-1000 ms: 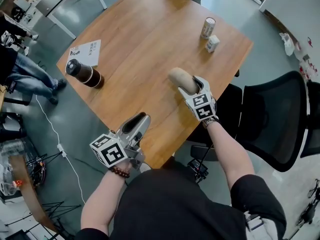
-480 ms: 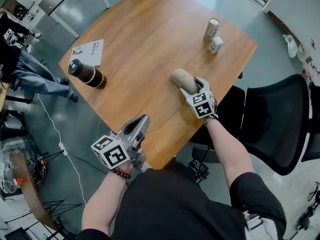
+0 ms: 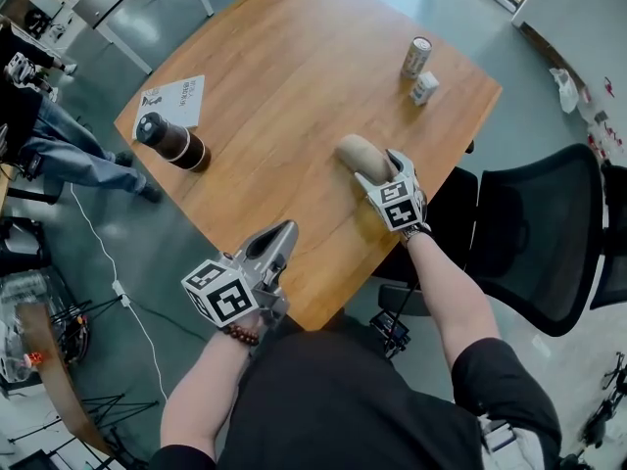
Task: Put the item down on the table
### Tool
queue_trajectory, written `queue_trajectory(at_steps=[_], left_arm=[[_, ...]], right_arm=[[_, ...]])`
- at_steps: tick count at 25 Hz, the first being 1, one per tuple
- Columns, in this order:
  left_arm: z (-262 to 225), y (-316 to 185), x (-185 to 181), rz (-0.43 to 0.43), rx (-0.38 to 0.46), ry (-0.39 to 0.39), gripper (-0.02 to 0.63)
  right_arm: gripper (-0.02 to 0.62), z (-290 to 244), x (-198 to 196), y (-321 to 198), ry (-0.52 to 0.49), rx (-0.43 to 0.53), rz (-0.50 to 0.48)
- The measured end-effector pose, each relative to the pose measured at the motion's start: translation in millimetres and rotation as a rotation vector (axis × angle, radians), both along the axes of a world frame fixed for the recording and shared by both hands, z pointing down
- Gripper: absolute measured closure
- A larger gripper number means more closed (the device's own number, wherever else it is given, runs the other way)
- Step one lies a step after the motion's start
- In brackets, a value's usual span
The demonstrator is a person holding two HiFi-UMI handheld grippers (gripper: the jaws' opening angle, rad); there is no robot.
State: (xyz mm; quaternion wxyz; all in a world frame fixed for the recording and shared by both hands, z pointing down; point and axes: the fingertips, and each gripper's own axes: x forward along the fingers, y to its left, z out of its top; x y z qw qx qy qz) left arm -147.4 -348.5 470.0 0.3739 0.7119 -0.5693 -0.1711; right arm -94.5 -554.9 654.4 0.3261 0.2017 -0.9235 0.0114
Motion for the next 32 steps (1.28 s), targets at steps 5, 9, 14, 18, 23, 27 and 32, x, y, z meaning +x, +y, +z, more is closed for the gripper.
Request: queue_trajectory(at_steps=[5, 9, 14, 18, 23, 27, 32], left_arm=[[2.0, -1.6, 1.2, 0.049, 0.013, 0.0, 0.597], [0.8, -3.1, 4.3, 0.094, 0.02, -0.015, 0.597], [4.5, -4.2, 4.7, 0.123, 0.021, -0.066, 0.597], [3.8, -3.5, 9.0, 0.148, 0.029, -0.092, 0.597], [1.4, -2.3, 18.2, 0.189, 0.046, -0.139, 0.597], [-2.6, 1.0, 23.8, 0.213, 0.061, -0.161, 0.597], [-6.6, 5.1, 33.8, 0.251, 0.082, -0.226, 0.597]], right_arm=[[0.249, -23.0, 6.7, 11.3, -0.024, 0.028, 0.032], [0.249, -47.7, 12.8, 28.6, -0.058, 0.051, 0.062], [0.25, -80.8, 16.7, 60.7, -0.121, 0.059, 0.09], [0.253, -105.2, 19.5, 90.7, -0.163, 0.066, 0.097], [0.268, -130.3, 26.0, 118.6, -0.207, 0.064, 0.128], [0.32, -148.2, 31.2, 140.1, -0.24, 0.069, 0.149], [0.389, -165.1, 38.5, 163.4, -0.266, 0.088, 0.177]])
